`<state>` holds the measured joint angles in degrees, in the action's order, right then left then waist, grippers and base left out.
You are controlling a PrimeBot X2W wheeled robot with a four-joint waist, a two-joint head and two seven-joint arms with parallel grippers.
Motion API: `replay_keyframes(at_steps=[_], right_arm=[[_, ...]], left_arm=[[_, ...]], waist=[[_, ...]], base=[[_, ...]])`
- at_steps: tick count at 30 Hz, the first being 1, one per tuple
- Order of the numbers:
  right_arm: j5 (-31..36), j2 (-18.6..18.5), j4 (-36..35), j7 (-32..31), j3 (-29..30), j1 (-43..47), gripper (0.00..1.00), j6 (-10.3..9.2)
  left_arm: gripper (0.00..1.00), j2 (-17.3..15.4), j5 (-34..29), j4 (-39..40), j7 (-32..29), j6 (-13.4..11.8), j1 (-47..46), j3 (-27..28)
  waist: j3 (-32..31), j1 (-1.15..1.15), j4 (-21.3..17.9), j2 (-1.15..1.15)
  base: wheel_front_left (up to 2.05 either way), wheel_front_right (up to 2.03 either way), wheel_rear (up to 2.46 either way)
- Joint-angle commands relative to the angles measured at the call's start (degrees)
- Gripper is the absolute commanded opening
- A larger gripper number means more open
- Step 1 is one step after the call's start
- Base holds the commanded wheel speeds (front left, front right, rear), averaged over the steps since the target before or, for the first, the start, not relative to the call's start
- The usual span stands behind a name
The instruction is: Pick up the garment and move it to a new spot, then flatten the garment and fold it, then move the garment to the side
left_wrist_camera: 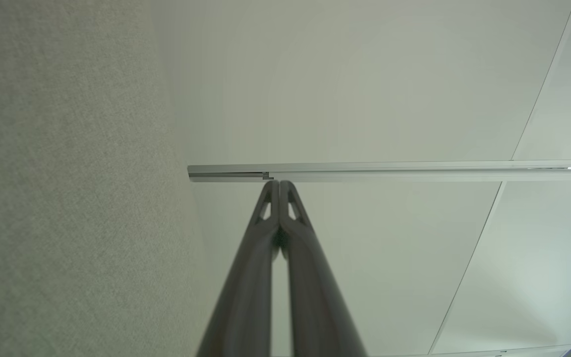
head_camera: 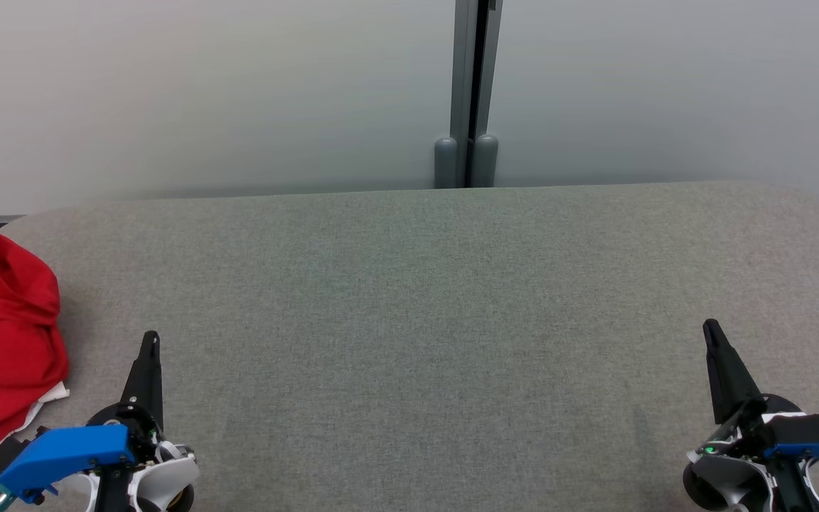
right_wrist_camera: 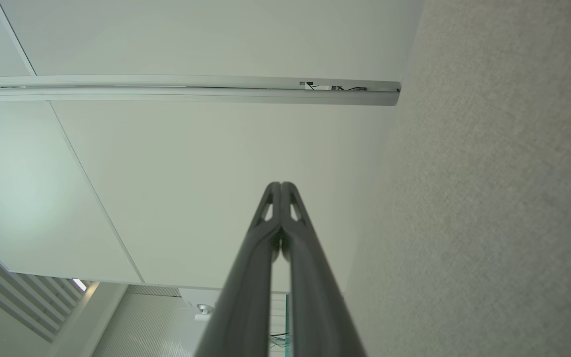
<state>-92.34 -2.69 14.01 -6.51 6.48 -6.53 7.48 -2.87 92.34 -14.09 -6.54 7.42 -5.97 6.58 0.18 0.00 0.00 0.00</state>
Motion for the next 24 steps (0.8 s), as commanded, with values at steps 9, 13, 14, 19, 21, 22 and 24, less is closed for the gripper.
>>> replay_keyframes(at_steps=[9,13,14,19,21,22,24], right_arm=[[-0.2,-0.4,-0.2,-0.2,0.1,0.7,0.0,0.03],[-0.2,-0.4,-0.2,-0.2,0.1,0.7,0.0,0.03],[-0.2,-0.4,-0.2,-0.2,0.1,0.7,0.0,0.03],[-0.2,-0.4,-0.2,-0.2,0.1,0.7,0.0,0.03],[-0.2,-0.4,-0.2,-0.2,0.1,0.7,0.0,0.03],[-0.2,-0.4,-0.2,-0.2,0.1,0.7,0.0,0.03],[-0.2,-0.4,-0.2,-0.2,0.1,0.7,0.0,0.03]], left_arm=[[0.0,0.0,0.2,0.3,-0.1,0.2,-0.5,0.0],[0.0,0.0,0.2,0.3,-0.2,0.2,-0.5,0.0],[0.0,0.0,0.2,0.3,-0.1,0.2,-0.5,0.0],[0.0,0.0,0.2,0.3,-0.2,0.2,-0.5,0.0],[0.0,0.0,0.2,0.3,-0.2,0.2,-0.5,0.0],[0.0,0.0,0.2,0.3,-0.1,0.2,-0.5,0.0],[0.0,0.0,0.2,0.3,-0.1,0.2,-0.5,0.0]], waist=[[0.0,0.0,0.0,0.0],[0.0,0.0,0.0,0.0],[0.0,0.0,0.0,0.0],[0.0,0.0,0.0,0.0],[0.0,0.0,0.0,0.0],[0.0,0.0,0.0,0.0],[0.0,0.0,0.0,0.0]], base=[[0.0,0.0,0.0],[0.0,0.0,0.0],[0.0,0.0,0.0],[0.0,0.0,0.0],[0.0,0.0,0.0],[0.0,0.0,0.0],[0.0,0.0,0.0]])
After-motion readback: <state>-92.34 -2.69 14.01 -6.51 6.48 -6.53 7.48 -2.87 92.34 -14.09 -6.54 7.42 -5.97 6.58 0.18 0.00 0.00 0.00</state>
